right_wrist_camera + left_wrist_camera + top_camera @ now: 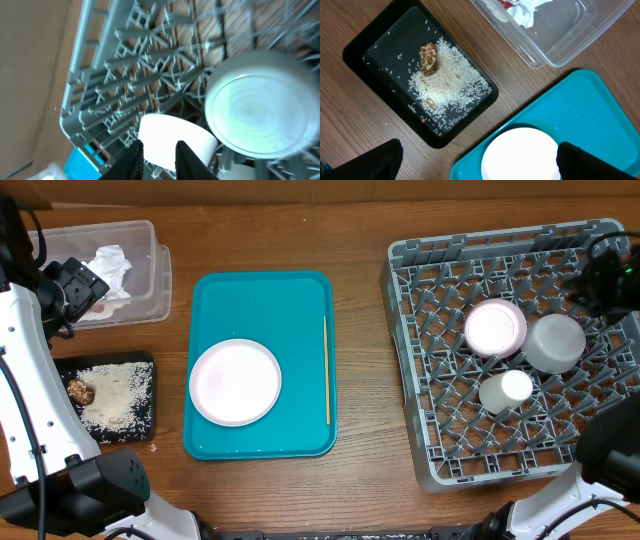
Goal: Sort waste into correct bins and load items into the dishwasher
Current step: 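Stand the small white bowl upright in the rack and release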
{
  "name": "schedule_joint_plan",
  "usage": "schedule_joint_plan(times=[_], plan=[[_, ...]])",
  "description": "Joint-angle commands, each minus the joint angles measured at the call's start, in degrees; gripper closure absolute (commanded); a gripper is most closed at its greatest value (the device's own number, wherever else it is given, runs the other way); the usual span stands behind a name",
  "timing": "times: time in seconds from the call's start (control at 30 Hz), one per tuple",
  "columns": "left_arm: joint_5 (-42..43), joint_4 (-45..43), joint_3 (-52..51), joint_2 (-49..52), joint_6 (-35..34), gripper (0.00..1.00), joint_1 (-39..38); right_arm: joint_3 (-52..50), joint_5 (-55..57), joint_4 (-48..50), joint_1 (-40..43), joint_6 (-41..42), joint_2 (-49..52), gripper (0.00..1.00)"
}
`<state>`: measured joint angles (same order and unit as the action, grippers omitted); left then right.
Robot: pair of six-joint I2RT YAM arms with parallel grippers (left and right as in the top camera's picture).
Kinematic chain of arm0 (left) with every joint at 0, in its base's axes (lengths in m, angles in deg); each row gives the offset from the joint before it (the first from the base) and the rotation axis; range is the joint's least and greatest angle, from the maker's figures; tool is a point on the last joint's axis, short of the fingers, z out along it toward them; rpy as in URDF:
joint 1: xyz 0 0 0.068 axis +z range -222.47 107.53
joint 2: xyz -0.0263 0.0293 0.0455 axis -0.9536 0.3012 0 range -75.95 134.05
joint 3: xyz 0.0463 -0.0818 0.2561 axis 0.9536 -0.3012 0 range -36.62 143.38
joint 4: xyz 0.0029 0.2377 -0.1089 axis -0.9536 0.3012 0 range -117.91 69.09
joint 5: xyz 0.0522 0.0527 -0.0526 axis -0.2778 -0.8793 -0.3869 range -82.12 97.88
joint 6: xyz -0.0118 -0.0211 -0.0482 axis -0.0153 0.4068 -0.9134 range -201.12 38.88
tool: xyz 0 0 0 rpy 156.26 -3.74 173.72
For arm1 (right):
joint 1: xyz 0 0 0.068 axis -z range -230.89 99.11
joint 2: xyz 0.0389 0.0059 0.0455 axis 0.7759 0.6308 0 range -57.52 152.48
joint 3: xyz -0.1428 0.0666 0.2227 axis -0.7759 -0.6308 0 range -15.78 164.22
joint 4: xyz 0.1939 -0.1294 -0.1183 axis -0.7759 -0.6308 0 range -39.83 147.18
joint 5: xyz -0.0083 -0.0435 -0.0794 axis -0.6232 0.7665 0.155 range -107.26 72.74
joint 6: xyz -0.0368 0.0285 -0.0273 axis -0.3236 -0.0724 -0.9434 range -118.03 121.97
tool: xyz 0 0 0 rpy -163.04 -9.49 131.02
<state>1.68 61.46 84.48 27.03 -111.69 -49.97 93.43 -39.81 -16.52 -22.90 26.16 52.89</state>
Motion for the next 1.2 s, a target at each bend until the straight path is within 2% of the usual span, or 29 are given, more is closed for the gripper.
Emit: schedule_joint_plan(times=[0.0, 0.07, 0.13, 0.2, 0.23, 0.37, 0.63, 1.17], plan=[[0.09, 0.13, -0.2, 0.52, -0.98, 0.0, -0.13, 4.55, 5.38, -1.88, -2.12, -1.07, -4.17, 0.76], [0.09, 0.13, -0.2, 0.52, -0.98, 0.0, -0.13, 4.55, 5.4, -3.17, -4.07, -2.19, -4.55, 0.77], [0.07, 0.13, -0.2, 0.52, -0.98, 0.0, -0.13, 3.91, 5.53, -5.01, -6.91, -3.82, -4.46, 0.82], [0.09, 0.13, -0.2, 0.52, -0.98, 0.0, -0.13, 1.95, 6.43, -5.55, -10.1, -5.01, -4.42, 0.92], [0.09, 0.13, -0.2, 0.52, -0.98, 0.0, -0.13, -0.98, 10.27, -5.68, -13.44, -4.61, -4.37, 0.96], [0.09, 0.13, -0.2, 0.52, -0.98, 0.0, -0.13, -6.91, 16.81, -6.45, -17.99, -2.71, -4.33, 0.96], [0.09, 0.13, -0.2, 0.52, -0.98, 0.0, -0.13, -15.19, 17.59, -2.38, -18.91, -1.6, -4.22, 0.96], [0.09, 0.13, -0.2, 0.52, -0.98, 0.0, -0.13, -17.03, 19.52, 8.55, -15.32, -1.6, -3.98, 0.96]])
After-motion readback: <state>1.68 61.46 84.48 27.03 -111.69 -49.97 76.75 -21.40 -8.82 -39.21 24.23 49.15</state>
